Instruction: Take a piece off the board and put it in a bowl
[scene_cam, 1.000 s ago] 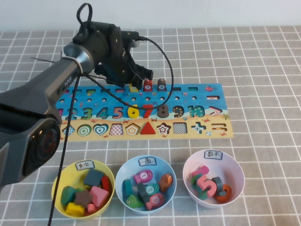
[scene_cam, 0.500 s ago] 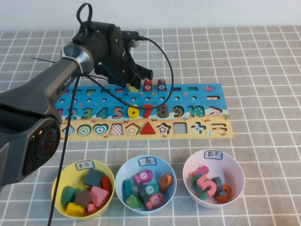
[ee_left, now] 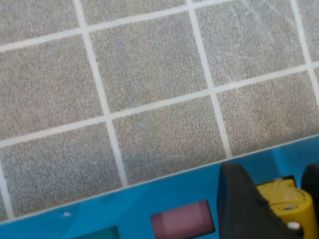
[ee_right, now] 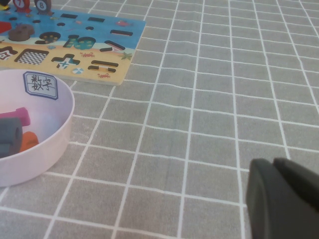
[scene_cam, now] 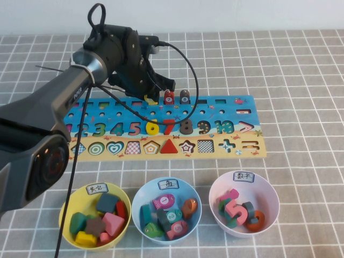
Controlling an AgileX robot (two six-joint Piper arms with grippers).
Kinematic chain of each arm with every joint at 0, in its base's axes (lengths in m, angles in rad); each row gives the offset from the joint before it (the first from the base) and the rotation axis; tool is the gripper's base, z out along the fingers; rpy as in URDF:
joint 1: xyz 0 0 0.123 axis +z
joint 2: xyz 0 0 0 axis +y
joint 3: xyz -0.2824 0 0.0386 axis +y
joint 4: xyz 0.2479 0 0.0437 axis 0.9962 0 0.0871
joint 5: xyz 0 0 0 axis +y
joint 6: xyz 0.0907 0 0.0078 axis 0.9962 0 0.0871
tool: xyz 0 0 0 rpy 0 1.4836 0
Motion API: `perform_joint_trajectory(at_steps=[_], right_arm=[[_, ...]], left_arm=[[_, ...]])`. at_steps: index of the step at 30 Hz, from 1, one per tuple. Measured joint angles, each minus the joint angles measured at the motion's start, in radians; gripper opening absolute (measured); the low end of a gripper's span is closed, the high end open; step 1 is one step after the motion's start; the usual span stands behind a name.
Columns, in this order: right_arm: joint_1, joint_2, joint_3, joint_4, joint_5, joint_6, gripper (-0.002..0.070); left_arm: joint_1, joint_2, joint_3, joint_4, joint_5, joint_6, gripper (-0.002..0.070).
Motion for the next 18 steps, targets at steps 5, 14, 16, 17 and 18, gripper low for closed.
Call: perform_joint_trajectory(at_steps=[5, 14, 16, 17, 18], right_arm=[[0.0, 0.0, 0.0, 0.0, 0.0, 0.0, -0.0017], [0.0, 0.0, 0.0, 0.0, 0.0, 0.0, -0.0017], [0.0, 0.0, 0.0, 0.0, 0.0, 0.0, -0.0017], [0.0, 0.0, 0.0, 0.0, 0.0, 0.0, -0.0017], [0.0, 0.0, 0.0, 0.0, 0.0, 0.0, -0.0017]], left_arm=[[0.0, 0.0, 0.0, 0.0, 0.004, 0.0, 0.0212], [0.0, 0.004, -0.053, -0.002, 0.043, 0.0, 0.0207], [0.0, 0.004, -0.073, -0.002, 0.05, 0.0, 0.0207], [0.0, 0.004, -0.083, -0.002, 0.055, 0.0, 0.0207], [0.0, 0.004, -0.092, -0.002, 0.063, 0.0, 0.0207]])
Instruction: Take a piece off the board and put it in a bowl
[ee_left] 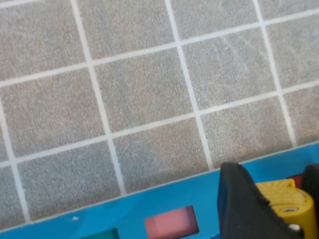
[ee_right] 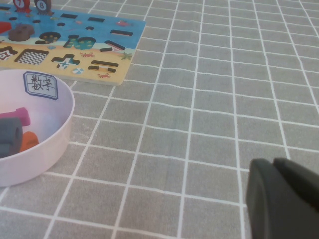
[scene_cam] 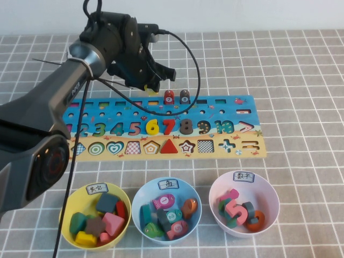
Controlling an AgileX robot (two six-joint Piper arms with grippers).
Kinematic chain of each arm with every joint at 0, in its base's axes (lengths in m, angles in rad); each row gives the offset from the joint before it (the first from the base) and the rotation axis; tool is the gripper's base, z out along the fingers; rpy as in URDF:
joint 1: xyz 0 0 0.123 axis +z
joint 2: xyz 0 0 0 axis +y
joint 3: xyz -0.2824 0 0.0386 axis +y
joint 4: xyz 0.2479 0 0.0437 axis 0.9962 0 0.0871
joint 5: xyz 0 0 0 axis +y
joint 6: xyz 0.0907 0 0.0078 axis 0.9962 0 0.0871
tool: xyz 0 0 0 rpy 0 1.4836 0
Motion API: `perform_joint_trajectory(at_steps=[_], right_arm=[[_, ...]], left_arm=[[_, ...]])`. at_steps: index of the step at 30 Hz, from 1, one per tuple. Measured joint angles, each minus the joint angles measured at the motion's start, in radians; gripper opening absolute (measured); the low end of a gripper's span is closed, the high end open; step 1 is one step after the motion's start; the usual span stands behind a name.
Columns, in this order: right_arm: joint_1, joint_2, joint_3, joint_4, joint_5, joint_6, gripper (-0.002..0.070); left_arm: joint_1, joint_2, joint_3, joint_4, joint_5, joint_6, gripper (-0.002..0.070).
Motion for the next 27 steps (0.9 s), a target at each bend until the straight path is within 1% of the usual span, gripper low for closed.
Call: perform_joint_trajectory(at_steps=[5, 10, 13, 18, 27], right_arm=[[0.0, 0.0, 0.0, 0.0, 0.0, 0.0, -0.0017], [0.0, 0.0, 0.0, 0.0, 0.001, 0.0, -0.0017], [0.0, 0.0, 0.0, 0.0, 0.001, 0.0, -0.0017], [0.0, 0.0, 0.0, 0.0, 0.001, 0.0, -0.0017], [0.0, 0.0, 0.0, 0.0, 0.001, 0.0, -0.0017]], left_arm=[[0.0, 0.0, -0.053, 0.002, 0.065, 0.0, 0.0207], [0.0, 0.0, -0.118, 0.002, 0.172, 0.002, 0.0207], [0.0, -0.015, -0.128, 0.002, 0.22, 0.033, 0.0207], [0.0, -0.07, -0.128, 0.002, 0.239, 0.11, 0.0207], [0.0, -0.214, -0.128, 0.002, 0.246, 0.13, 0.0207]])
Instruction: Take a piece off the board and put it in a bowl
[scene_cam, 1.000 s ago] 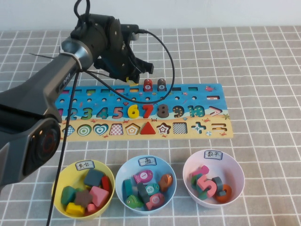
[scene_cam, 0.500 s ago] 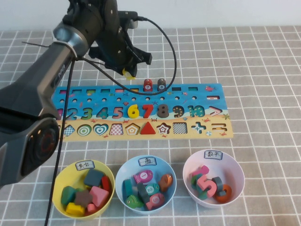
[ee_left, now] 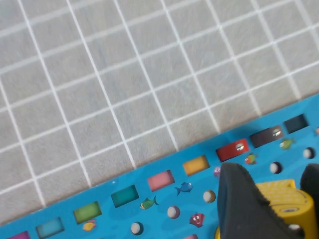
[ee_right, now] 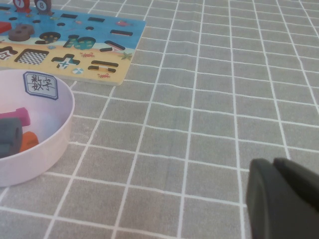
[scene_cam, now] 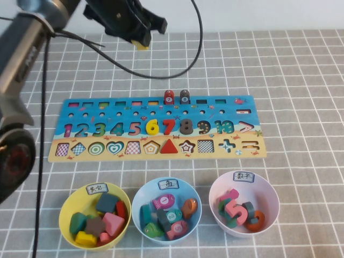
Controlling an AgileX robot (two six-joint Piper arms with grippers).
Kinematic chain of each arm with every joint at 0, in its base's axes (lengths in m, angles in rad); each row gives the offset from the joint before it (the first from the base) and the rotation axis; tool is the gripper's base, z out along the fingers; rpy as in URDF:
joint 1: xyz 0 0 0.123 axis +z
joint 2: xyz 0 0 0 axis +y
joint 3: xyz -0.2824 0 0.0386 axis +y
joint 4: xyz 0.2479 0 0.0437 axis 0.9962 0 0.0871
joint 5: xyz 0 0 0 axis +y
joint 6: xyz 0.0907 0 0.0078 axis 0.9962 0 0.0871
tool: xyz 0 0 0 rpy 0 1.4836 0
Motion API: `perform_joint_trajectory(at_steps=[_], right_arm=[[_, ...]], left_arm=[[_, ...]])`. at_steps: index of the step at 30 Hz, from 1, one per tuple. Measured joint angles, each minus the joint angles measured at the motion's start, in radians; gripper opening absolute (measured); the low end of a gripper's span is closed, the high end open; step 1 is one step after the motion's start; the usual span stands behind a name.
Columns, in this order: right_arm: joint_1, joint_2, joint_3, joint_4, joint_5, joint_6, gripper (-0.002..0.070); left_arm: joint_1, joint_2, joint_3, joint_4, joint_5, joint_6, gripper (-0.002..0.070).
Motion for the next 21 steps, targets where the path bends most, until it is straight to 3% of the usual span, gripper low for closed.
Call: perform_joint_trajectory(at_steps=[8, 21], right_arm=[[0.0, 0.0, 0.0, 0.0, 0.0, 0.0, -0.0017], [0.0, 0.0, 0.0, 0.0, 0.0, 0.0, -0.0017]], left_arm=[[0.0, -0.21, 0.184, 0.0, 0.003, 0.028, 0.0207], [0.0, -0.694, 0.899, 0.0, -0.032, 0.023, 0.0207]])
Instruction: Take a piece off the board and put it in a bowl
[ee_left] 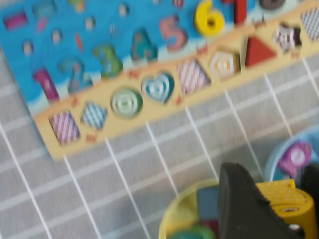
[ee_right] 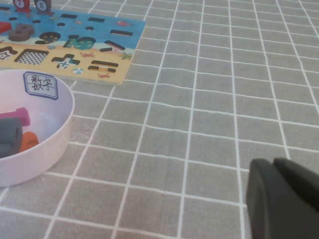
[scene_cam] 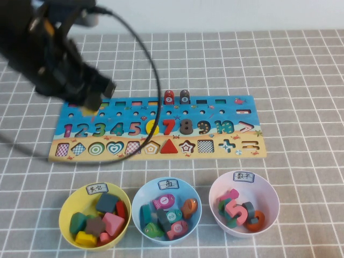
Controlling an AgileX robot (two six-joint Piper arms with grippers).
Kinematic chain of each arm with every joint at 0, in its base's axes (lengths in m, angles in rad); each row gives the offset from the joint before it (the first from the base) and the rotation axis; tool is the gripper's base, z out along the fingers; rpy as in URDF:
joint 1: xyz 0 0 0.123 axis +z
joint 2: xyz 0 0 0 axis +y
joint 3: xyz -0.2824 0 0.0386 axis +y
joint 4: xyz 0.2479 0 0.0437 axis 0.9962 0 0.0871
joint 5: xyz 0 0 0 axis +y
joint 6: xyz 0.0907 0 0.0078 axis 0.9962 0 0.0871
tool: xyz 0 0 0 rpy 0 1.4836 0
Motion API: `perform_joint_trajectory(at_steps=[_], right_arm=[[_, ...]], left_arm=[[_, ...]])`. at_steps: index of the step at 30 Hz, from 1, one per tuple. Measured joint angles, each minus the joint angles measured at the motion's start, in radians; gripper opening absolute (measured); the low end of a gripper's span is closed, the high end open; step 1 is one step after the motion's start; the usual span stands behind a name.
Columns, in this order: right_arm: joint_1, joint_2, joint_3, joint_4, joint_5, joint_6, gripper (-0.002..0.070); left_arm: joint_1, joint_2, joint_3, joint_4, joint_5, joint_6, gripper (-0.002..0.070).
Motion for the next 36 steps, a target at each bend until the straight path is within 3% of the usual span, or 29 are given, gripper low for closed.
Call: perform_joint_trajectory(at_steps=[12, 24, 31, 36], right_arm=[[0.0, 0.0, 0.0, 0.0, 0.0, 0.0, -0.0017], [0.0, 0.0, 0.0, 0.0, 0.0, 0.0, -0.0017], [0.0, 0.0, 0.0, 0.0, 0.0, 0.0, -0.0017], [0.0, 0.0, 0.0, 0.0, 0.0, 0.0, -0.0017]], left_arm=[[0.0, -0.334, 0.499, -0.115, -0.105, 0.008, 0.0207], [-0.007, -0.285, 0.574, -0.32, -0.195, 0.177, 0.0206], [-0.18, -0.18, 0.574, -0.352, -0.305, 0.193, 0.0206], [-0.302, -0.074, 0.512, -0.301, -0.324, 0.072, 0.0206]])
